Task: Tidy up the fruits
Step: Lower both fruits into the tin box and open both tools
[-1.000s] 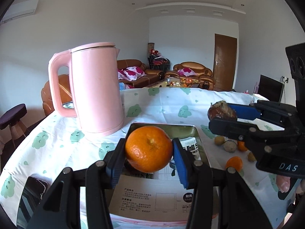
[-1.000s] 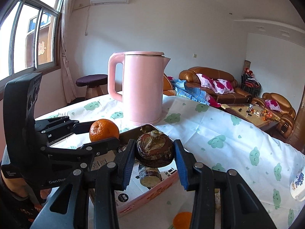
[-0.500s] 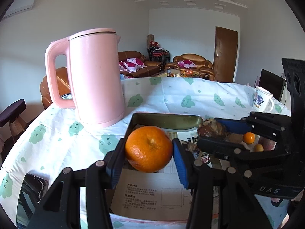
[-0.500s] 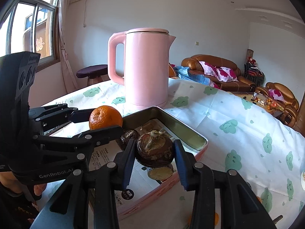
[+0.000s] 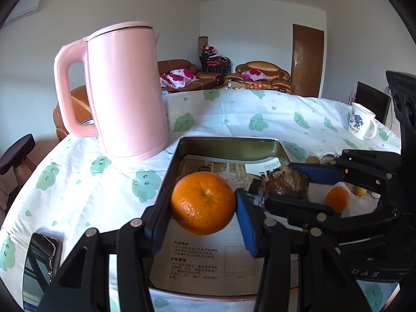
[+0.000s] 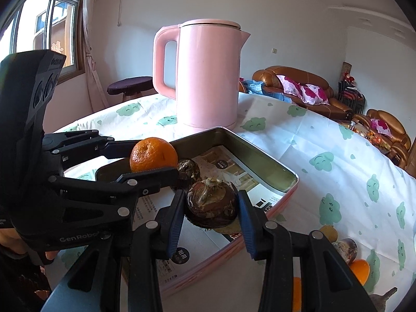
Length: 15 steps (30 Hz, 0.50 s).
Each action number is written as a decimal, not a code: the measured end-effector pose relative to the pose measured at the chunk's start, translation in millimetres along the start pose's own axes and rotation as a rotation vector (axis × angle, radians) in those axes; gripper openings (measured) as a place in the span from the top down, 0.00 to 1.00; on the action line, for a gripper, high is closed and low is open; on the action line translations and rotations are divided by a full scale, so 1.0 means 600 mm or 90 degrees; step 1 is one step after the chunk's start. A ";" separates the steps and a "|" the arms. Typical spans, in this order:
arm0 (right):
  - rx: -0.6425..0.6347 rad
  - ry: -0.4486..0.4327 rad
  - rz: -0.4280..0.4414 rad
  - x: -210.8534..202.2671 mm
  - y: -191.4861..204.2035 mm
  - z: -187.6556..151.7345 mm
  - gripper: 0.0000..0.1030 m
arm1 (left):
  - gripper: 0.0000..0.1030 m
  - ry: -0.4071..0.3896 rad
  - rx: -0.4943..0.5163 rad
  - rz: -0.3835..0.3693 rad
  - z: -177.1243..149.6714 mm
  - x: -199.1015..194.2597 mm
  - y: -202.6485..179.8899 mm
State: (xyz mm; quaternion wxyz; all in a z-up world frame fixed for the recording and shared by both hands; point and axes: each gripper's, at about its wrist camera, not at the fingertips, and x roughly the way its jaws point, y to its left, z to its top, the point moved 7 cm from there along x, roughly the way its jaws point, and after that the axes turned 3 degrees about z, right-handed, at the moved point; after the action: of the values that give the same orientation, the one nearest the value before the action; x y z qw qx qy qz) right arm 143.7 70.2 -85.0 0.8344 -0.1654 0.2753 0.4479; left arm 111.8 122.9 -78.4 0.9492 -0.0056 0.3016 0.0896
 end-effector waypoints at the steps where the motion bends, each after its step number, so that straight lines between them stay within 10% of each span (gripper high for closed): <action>1: -0.001 0.004 -0.001 0.003 0.000 -0.001 0.59 | 0.52 0.003 0.001 0.000 -0.001 0.002 0.000; 15: -0.003 0.027 -0.004 0.015 -0.001 -0.014 0.59 | 0.52 0.033 0.012 0.003 -0.008 0.018 -0.001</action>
State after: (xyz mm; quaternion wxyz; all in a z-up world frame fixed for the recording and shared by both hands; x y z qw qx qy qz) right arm 145.7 71.5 -97.3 0.8294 -0.1777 0.2916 0.4422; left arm 117.6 123.7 -88.7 0.9409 0.0014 0.3269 0.0886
